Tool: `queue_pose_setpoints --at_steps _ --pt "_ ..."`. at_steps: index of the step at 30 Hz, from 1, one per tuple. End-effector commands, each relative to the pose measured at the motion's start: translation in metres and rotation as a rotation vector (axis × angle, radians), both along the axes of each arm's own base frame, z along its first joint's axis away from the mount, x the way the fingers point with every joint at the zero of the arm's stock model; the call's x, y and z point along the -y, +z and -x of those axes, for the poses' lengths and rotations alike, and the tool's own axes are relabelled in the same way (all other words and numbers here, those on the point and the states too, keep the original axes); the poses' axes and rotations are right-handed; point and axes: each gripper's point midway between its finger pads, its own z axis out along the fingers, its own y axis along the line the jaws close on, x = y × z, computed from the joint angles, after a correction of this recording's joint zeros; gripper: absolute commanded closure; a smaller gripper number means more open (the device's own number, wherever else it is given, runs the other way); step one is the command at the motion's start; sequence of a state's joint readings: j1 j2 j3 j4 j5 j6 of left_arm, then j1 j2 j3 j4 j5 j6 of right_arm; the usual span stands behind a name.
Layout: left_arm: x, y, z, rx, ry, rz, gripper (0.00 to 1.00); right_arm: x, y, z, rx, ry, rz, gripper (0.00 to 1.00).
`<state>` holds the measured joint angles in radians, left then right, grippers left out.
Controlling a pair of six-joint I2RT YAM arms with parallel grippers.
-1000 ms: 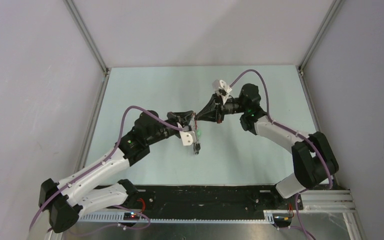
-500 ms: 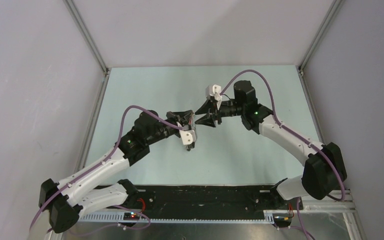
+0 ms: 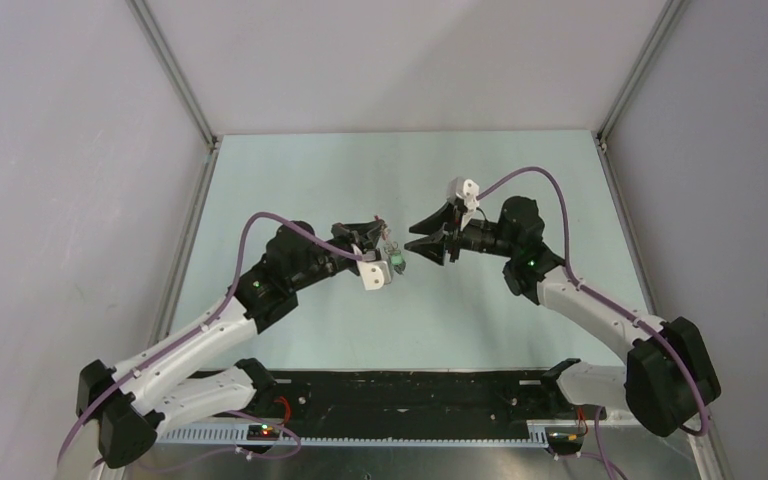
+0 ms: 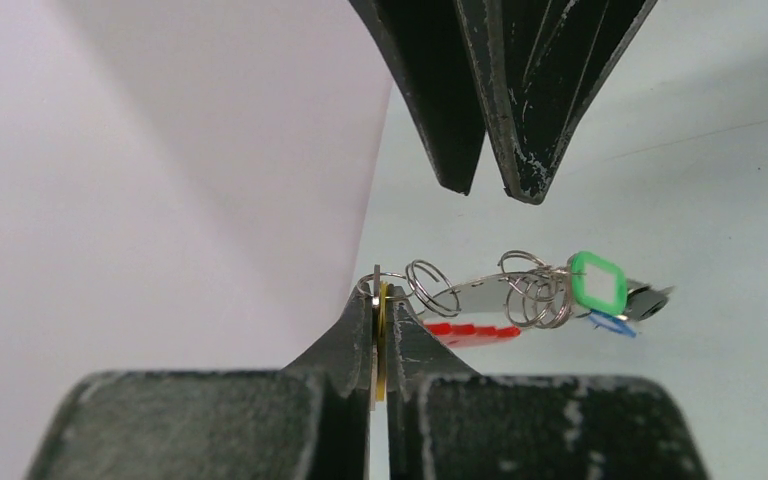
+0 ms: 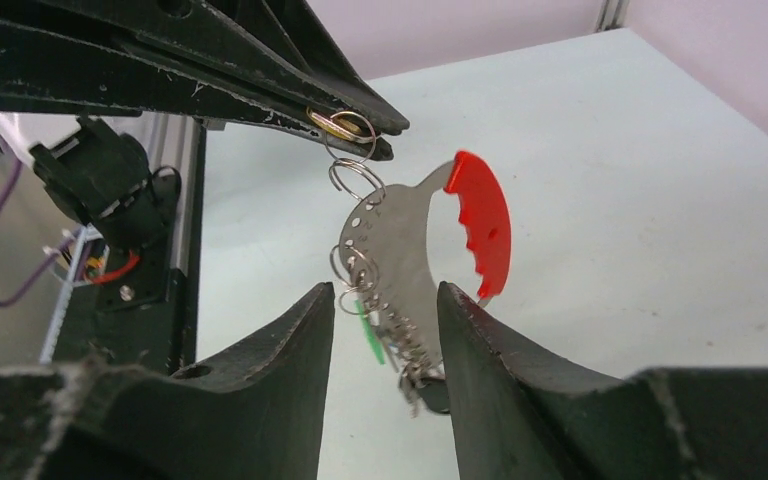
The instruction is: Remove the keys from the keyring
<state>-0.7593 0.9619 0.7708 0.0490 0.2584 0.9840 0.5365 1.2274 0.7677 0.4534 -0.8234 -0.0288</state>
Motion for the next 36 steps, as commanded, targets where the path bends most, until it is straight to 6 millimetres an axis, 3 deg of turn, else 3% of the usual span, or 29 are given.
queue_pose_setpoints --at_steps 1,6,13,23,31,36 --pt "-0.001 0.042 0.005 0.079 -0.01 0.098 1.0 -0.003 0.035 0.008 -0.013 -0.039 -0.157 0.54" --pt "0.0 0.042 0.008 0.083 -0.027 0.097 1.0 -0.011 0.035 0.008 0.047 -0.077 -0.168 0.56" --pt "-0.001 0.042 0.007 0.079 -0.019 0.103 1.0 -0.016 0.05 0.012 0.087 -0.04 -0.234 0.69" --pt "-0.003 0.043 0.005 0.083 -0.001 0.101 1.0 -0.028 0.046 0.028 0.261 -0.106 -0.136 0.7" --pt "-0.004 0.042 0.003 0.081 0.013 0.097 1.0 -0.038 0.041 0.025 0.285 -0.169 -0.13 0.71" --pt "-0.006 0.043 0.001 0.084 0.023 0.099 1.0 -0.039 0.035 0.013 0.238 -0.23 -0.135 0.71"
